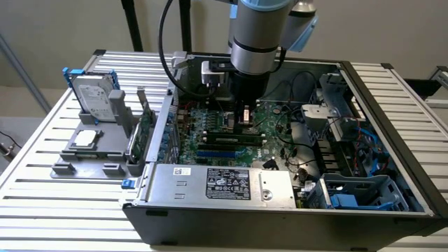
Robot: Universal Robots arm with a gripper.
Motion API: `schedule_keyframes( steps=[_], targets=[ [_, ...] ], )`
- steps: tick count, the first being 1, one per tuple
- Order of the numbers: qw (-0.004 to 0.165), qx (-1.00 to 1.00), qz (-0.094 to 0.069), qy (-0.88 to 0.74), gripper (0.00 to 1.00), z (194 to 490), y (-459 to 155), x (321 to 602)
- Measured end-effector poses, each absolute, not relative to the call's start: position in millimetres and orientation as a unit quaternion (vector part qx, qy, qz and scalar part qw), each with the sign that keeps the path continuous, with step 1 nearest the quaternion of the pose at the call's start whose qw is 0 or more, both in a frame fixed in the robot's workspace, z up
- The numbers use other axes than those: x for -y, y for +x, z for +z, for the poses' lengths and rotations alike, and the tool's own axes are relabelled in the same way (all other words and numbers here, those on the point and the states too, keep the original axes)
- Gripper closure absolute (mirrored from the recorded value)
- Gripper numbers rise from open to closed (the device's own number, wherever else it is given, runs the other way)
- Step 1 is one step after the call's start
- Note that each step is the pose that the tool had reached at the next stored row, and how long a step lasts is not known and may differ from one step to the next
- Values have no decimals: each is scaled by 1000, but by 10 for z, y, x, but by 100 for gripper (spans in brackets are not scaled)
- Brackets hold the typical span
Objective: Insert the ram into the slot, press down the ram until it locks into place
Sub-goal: 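Insert the ram into the slot, then press down the ram until it locks into place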
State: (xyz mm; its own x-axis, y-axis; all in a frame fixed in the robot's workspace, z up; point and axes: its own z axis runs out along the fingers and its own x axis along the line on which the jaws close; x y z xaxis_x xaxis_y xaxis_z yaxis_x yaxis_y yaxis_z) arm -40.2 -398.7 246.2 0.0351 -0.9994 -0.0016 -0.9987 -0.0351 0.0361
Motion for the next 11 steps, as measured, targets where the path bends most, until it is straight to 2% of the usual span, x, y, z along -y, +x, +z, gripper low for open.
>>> schedule_keyframes(
  steps=[1, 11],
  targets=[
    [12, 695, -13, 719, 89, 2462, -402, 3987],
    [12, 696, -13, 718, 89, 2463, -403, 3988]
  ],
)
